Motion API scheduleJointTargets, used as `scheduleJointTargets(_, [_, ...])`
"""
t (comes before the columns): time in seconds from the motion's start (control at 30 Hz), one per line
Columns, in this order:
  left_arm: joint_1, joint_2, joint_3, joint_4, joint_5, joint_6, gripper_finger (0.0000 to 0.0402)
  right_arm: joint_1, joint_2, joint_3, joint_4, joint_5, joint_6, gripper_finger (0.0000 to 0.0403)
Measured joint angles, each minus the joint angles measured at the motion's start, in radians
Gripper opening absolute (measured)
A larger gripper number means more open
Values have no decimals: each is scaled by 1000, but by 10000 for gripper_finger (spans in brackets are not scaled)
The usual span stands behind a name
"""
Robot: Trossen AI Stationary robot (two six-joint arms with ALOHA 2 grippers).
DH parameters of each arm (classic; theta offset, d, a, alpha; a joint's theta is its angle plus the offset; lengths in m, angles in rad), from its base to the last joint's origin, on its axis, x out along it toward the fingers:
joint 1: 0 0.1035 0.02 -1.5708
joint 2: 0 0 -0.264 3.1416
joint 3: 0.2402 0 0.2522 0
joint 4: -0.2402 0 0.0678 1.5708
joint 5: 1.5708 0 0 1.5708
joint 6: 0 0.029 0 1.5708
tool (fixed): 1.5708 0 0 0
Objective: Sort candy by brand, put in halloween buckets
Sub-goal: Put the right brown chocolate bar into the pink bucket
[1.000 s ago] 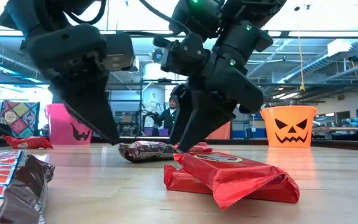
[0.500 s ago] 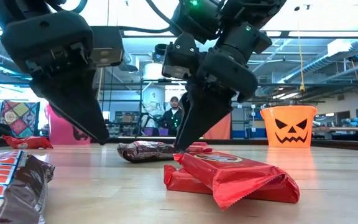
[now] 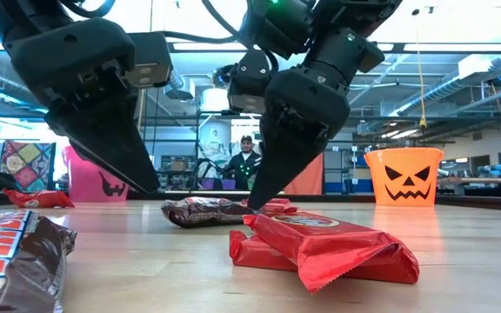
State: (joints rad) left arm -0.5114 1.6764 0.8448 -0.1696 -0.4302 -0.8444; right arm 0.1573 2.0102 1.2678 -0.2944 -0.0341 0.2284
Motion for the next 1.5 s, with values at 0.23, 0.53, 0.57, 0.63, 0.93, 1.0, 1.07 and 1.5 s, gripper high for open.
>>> scheduleJointTargets(0.23, [0, 11, 0, 22, -31, -22, 163, -5, 0, 0, -6, 16, 32, 175])
scheduleJointTargets(0.53, [1, 74, 0, 74, -11, -30, 163, -17, 7, -1, 0, -17, 73, 175])
scheduleJointTargets(0.57, [1, 83, 0, 82, 0, -31, 163, -17, 17, -1, 12, -17, 80, 174])
scheduleJointTargets(0.63, [4, 101, 0, 107, 8, -32, 163, -17, 41, 2, 26, -31, 91, 173])
scheduleJointTargets(0.93, [27, 126, 3, 147, 35, -39, 163, -20, 71, 3, 38, -22, 34, 118])
scheduleJointTargets(1.0, [29, 120, 2, 139, 39, -29, 163, -20, 56, 2, 38, -10, 2, 77])
scheduleJointTargets(1.07, [30, 116, 3, 128, 42, -25, 163, -21, 42, 1, 34, -7, -31, 27])
scheduleJointTargets(1.5, [-4, -86, 0, -187, -150, -82, 163, -23, -38, -3, 138, 211, -224, 4])
